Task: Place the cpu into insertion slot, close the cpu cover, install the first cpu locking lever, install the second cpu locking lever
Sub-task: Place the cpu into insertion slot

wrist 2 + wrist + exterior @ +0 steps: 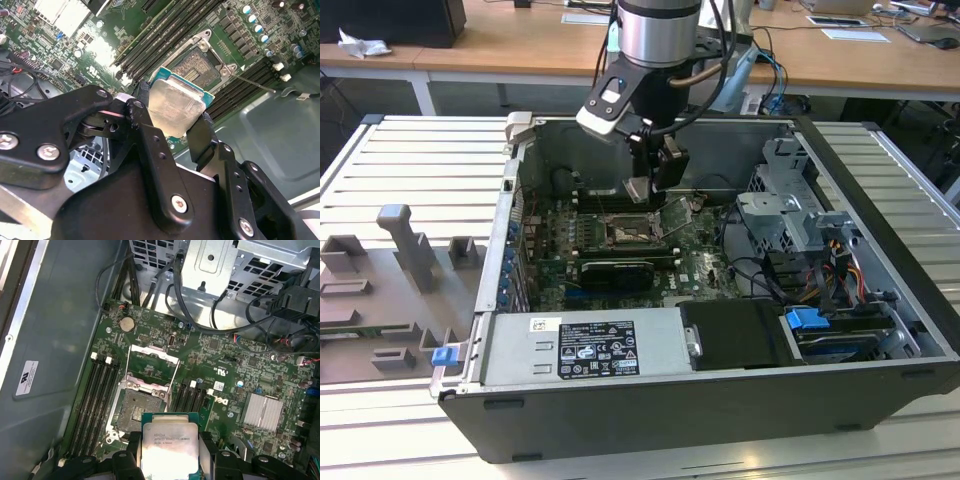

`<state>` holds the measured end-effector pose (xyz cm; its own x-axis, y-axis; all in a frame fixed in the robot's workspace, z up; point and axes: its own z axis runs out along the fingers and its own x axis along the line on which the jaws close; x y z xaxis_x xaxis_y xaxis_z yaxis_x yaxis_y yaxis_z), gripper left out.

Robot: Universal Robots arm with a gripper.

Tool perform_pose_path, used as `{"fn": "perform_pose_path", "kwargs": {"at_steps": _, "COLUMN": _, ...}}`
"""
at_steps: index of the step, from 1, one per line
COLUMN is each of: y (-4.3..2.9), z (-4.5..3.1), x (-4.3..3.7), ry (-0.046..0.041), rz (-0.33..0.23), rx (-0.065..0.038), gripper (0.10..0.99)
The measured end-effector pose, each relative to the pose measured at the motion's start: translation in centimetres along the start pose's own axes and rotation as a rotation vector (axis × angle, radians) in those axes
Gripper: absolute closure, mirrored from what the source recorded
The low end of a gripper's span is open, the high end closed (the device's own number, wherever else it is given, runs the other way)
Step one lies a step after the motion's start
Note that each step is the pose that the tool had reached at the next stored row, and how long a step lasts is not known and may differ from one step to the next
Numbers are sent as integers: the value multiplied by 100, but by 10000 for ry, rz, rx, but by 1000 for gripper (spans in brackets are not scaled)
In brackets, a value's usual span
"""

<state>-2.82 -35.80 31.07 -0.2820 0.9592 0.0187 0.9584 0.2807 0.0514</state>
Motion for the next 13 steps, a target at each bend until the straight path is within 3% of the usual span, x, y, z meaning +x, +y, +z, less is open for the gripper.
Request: {"fn": "perform_pose_path", "kwargs": {"at_steps": 13, "y": -4, "z": 83, "x": -1, "ry": 40, "rz": 4, "rx": 131, "gripper": 545}}
